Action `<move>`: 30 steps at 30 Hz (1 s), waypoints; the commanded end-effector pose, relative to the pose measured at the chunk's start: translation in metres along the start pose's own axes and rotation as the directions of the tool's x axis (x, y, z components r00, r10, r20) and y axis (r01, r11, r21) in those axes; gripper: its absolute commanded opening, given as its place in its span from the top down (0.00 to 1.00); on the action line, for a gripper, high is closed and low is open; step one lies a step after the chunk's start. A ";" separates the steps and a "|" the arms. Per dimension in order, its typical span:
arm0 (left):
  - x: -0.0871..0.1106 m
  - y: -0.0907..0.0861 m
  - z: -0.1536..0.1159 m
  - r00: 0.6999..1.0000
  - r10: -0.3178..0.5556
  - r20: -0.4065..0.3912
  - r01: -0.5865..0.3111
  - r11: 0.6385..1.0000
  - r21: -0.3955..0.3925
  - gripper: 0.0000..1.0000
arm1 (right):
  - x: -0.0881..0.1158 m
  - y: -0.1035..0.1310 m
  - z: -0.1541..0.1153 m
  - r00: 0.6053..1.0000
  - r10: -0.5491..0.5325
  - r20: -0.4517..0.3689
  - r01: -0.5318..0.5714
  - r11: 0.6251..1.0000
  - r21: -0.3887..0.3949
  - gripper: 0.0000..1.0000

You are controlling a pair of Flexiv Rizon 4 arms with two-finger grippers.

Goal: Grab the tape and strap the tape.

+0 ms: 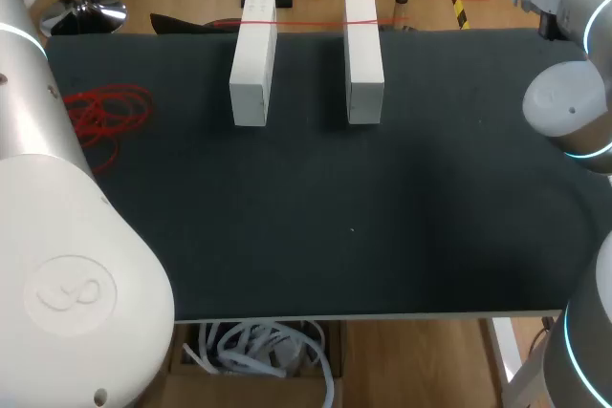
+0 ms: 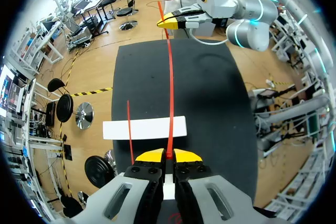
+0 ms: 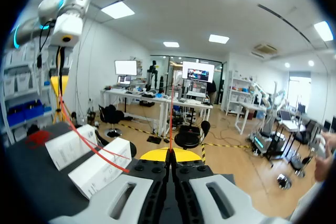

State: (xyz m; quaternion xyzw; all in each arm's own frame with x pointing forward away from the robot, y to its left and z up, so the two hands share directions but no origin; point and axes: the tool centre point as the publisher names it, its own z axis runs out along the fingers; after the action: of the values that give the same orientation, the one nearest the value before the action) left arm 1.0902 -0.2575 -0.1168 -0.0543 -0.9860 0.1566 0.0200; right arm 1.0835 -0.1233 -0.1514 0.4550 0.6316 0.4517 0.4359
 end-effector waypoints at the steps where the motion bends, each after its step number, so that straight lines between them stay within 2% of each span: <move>1: -0.001 -0.001 -0.002 1.000 -0.001 -0.004 0.001 1.000 -0.006 1.00 | -0.001 0.004 -0.001 0.985 -0.174 -0.021 0.175 0.982 0.077 1.00; 9: -0.001 -0.001 -0.002 1.000 -0.001 -0.004 0.001 1.000 -0.006 1.00 | -0.001 0.004 -0.001 0.985 -0.174 -0.021 0.175 0.982 0.077 1.00; 11: -0.001 -0.001 -0.002 1.000 -0.001 -0.004 0.001 1.000 -0.006 1.00 | -0.006 0.008 -0.001 0.950 -0.312 -0.009 0.312 0.945 0.097 1.00; 12: -0.001 -0.001 -0.002 1.000 -0.001 -0.004 0.001 1.000 -0.006 1.00 | -0.007 0.011 -0.001 0.922 -0.386 -0.018 0.386 0.915 0.118 1.00; 13: -0.001 -0.001 -0.002 1.000 -0.001 -0.004 0.001 1.000 -0.006 1.00 | -0.007 0.014 0.000 0.867 -0.497 -0.050 0.498 0.856 0.140 1.00; 14: -0.001 -0.001 -0.002 1.000 -0.001 -0.004 0.001 1.000 -0.006 1.00 | -0.006 0.017 0.000 0.817 -0.574 -0.052 0.574 0.804 0.153 1.00; 16: -0.001 -0.001 -0.002 1.000 -0.001 -0.004 0.001 1.000 -0.006 1.00 | -0.005 0.024 0.002 0.700 -0.709 -0.091 0.711 0.679 0.182 1.00; 18: -0.001 -0.001 -0.002 1.000 -0.001 -0.004 0.001 1.000 -0.006 1.00 | -0.003 0.031 0.004 0.633 -0.768 -0.094 0.769 0.612 0.184 1.00; 19: -0.001 -0.001 -0.002 1.000 -0.001 -0.004 0.001 1.000 -0.006 1.00 | -0.002 0.032 0.004 0.580 -0.807 -0.115 0.810 0.555 0.191 1.00; 22: -0.001 -0.001 -0.002 1.000 -0.001 -0.004 0.001 1.000 -0.006 1.00 | 0.001 0.035 0.007 0.469 -0.869 -0.155 0.876 0.437 0.204 1.00; 25: -0.001 -0.001 -0.002 1.000 -0.001 -0.004 0.001 1.000 -0.006 1.00 | 0.004 0.040 0.009 0.361 -0.918 -0.165 0.923 0.327 0.202 1.00; 27: -0.001 -0.001 -0.002 1.000 -0.001 -0.004 0.001 1.000 -0.006 1.00 | 0.007 0.043 0.011 0.314 -0.935 -0.164 0.939 0.280 0.199 1.00; 30: -0.001 -0.001 -0.002 1.000 -0.001 -0.004 0.001 1.000 -0.006 1.00 | 0.011 0.046 0.014 0.283 -0.945 -0.163 0.948 0.250 0.197 1.00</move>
State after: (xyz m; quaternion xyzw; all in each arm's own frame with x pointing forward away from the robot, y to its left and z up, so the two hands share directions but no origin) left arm 1.0899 -0.2575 -0.1168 -0.0543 -0.9860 0.1567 0.0197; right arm 1.1000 -0.1066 -0.1156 0.1562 0.7831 0.2482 0.5483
